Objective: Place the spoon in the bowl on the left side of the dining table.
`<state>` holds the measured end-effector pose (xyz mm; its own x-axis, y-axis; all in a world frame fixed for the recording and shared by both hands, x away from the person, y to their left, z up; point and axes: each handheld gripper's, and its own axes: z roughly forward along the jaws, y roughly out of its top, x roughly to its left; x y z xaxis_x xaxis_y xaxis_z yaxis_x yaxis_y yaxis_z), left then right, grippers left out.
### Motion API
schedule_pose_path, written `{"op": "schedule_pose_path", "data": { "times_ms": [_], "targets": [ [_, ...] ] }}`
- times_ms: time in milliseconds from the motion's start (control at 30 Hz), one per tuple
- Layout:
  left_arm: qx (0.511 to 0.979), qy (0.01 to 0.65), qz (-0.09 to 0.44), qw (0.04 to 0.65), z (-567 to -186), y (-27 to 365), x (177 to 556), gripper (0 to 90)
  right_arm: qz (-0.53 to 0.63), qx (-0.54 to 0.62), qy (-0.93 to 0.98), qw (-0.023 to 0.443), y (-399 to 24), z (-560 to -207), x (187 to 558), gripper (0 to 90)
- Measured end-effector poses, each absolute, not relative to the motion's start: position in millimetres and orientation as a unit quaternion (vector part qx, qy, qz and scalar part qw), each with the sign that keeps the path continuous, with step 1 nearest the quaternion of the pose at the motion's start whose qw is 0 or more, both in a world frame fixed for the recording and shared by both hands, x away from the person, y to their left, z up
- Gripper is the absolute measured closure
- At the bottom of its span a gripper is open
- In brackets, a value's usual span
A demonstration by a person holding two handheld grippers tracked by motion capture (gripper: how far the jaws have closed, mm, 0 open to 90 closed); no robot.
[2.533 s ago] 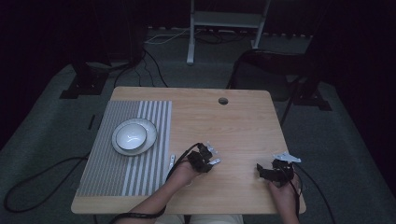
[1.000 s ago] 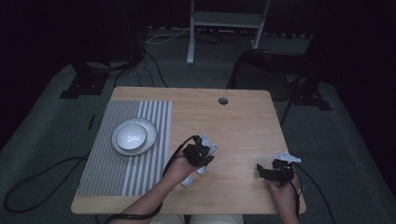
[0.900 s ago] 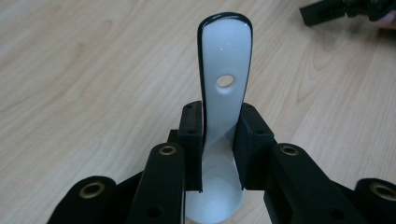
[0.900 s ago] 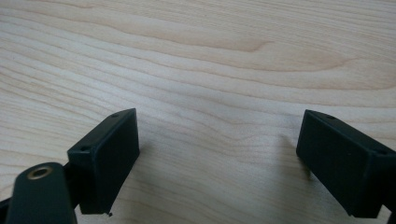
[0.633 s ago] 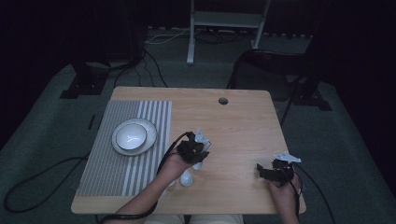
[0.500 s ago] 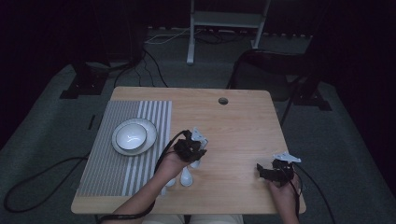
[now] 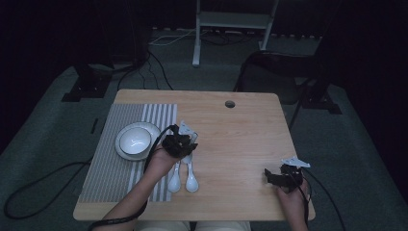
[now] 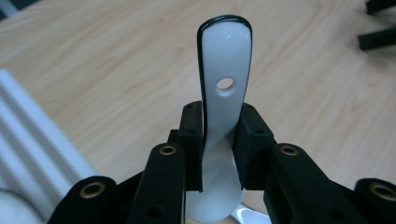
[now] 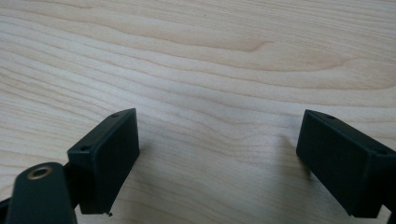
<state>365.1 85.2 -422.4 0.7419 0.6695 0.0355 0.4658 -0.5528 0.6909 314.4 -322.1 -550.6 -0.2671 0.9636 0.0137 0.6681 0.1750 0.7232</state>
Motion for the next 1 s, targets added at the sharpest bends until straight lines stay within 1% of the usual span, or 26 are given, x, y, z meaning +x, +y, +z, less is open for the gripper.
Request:
{"op": "schedule_pose_path", "data": {
  "times_ms": [333,433,667,1000],
  "targets": [
    [0.850,0.361,0.175,0.342,-404,124,378,75.1,0.317,0.559,0.730,0.232,-322,-551,314,12.5],
    [0.841,0.376,0.185,0.343,-399,141,381,75.1,0.317,0.559,0.730,0.233,-322,-551,314,12.5],
    [0.834,0.394,0.196,0.333,-397,165,386,75.1,0.317,0.559,0.730,0.232,-322,-551,314,12.6],
    [0.810,0.437,0.211,0.329,-395,209,396,75.2,0.316,0.560,0.729,0.233,-322,-551,314,12.6]
  ]
}}
